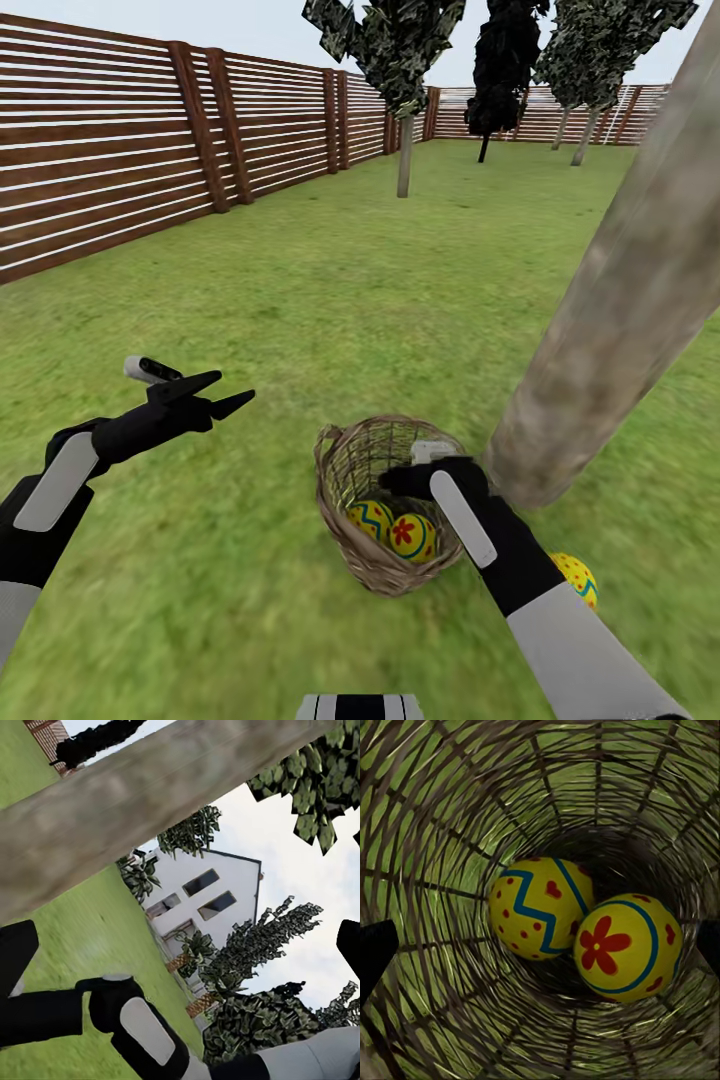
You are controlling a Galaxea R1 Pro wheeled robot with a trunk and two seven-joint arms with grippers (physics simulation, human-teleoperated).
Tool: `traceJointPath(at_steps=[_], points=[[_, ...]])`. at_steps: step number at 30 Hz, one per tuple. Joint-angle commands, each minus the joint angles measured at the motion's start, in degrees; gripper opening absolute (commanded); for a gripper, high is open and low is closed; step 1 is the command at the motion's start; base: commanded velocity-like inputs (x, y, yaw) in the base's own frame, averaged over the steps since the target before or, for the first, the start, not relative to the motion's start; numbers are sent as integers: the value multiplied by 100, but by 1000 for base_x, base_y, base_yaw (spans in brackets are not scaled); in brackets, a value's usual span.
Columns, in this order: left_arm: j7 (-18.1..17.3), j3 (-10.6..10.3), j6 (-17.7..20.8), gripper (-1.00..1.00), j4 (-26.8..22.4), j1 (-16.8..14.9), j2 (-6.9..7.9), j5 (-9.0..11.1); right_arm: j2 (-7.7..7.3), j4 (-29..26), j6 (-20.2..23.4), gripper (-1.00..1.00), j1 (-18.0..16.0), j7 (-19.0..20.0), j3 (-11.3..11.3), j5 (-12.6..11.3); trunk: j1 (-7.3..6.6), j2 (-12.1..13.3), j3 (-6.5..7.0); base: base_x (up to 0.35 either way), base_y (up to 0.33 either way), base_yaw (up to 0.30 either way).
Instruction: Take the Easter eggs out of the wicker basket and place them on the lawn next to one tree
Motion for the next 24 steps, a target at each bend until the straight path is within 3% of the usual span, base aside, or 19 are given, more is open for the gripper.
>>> traceJointPath(at_steps=[1,9,14,19,24], points=[[-16,-11,20,100,5,-4,7,15,23,77,12,100,-8,-65,5,-61,1,-2,-5,238,193,0],[-16,-12,20,100,10,-4,7,4,66,343,11,100,-22,-74,-17,-92,1,-2,-5,87,69,0],[-16,-13,20,100,11,-4,9,-4,66,498,7,100,-22,-79,-450,-99,1,-2,-5,59,1,0],[-16,-13,20,100,11,-4,6,-9,156,875,-67,100,-126,-590,-514,-77,1,-2,-5,227,0,0],[-16,-13,20,100,14,-4,4,-9,198,1016,-76,100,-139,-679,-515,-53,1,-2,-5,26,0,0]])
